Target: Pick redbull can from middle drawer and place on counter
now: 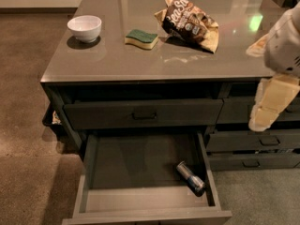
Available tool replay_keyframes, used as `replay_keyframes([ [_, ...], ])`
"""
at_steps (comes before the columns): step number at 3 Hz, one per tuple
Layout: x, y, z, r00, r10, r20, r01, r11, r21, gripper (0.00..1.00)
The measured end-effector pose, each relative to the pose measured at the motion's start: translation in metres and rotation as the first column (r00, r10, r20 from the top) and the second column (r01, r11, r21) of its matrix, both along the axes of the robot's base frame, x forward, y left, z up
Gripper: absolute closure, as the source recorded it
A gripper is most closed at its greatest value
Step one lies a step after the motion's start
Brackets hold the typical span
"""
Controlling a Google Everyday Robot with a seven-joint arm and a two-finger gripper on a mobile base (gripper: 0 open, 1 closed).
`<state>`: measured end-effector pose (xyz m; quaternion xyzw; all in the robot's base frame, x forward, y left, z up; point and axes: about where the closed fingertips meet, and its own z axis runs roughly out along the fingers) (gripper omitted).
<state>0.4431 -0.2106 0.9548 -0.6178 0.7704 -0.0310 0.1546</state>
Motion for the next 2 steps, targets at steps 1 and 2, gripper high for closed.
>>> replay_keyframes([
  [1,-0.003,0.010,-0.050,0.9987,0.049,-0.010,-0.049,0.998,0.041,0.00],
  [2,-0.015,0.017,-0.126,0.9988,0.029,-0.039,-0.025,0.994,0.107,0.00],
])
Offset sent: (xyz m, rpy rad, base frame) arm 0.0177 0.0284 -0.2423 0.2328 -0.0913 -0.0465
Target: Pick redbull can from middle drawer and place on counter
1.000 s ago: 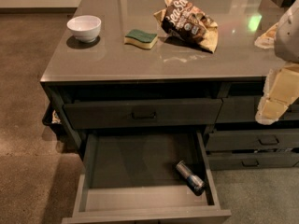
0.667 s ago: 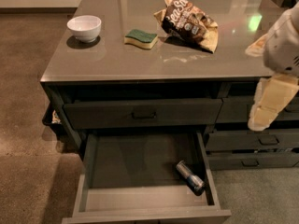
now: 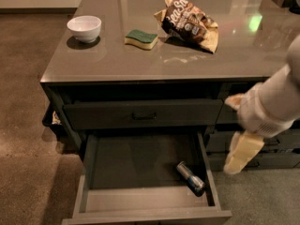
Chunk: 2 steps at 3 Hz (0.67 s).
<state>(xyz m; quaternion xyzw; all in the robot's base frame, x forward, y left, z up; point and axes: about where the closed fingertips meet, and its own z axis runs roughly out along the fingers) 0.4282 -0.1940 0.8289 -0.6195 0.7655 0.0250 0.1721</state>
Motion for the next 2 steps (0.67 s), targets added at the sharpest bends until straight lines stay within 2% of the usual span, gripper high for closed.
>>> replay_keyframes([
  [1,-0.003,0.011,-0.093,0.9968,-0.047,-0.065,0.050,0.998,0.049,0.00],
  [2,0.011,0.014,-0.100,0.9978,-0.065,-0.016,0.065,0.996,0.067,0.00],
])
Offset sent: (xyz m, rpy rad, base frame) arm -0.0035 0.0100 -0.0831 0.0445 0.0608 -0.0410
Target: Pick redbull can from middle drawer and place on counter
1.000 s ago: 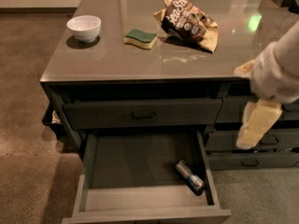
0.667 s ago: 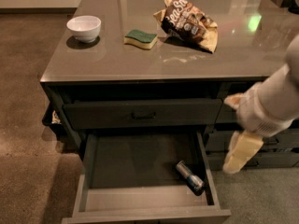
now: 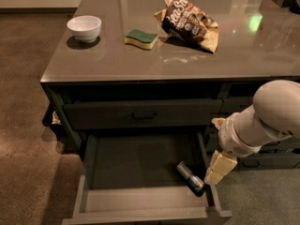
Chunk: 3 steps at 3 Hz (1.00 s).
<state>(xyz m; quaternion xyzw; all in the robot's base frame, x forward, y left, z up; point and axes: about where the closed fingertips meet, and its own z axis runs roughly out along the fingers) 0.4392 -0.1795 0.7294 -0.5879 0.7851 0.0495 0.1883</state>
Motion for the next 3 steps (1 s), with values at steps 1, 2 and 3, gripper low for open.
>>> replay_keyframes([
  [1,0.000,0.000,0.001,1.0000,0.003,0.003,-0.003,1.000,0.000,0.00],
  [2,0.011,0.014,-0.011,0.9979,0.057,0.032,-0.059,0.997,0.056,0.00],
  [3,0.029,0.046,-0.059,0.9888,0.134,0.066,-0.142,0.979,0.144,0.00],
])
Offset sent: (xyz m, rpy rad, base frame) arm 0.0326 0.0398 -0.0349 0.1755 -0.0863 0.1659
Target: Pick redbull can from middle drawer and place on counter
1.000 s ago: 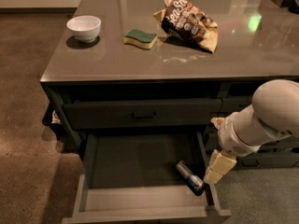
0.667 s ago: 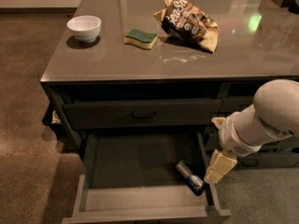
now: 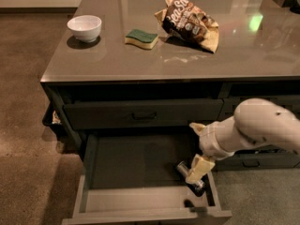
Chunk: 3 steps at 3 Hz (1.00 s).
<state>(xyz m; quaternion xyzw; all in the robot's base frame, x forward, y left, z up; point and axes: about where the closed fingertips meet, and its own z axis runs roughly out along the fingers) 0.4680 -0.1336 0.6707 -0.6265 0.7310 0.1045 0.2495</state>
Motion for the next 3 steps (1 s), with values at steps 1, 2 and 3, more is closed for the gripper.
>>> replay_keyframes([
  [1,0.015,0.024,-0.063,0.9996,0.021,-0.020,-0.019,0.998,0.062,0.00],
  [2,0.029,0.043,-0.120,0.9989,0.005,-0.046,-0.001,0.997,0.080,0.00],
  [3,0.052,0.052,-0.161,0.9969,-0.041,-0.067,0.045,0.997,0.063,0.00],
])
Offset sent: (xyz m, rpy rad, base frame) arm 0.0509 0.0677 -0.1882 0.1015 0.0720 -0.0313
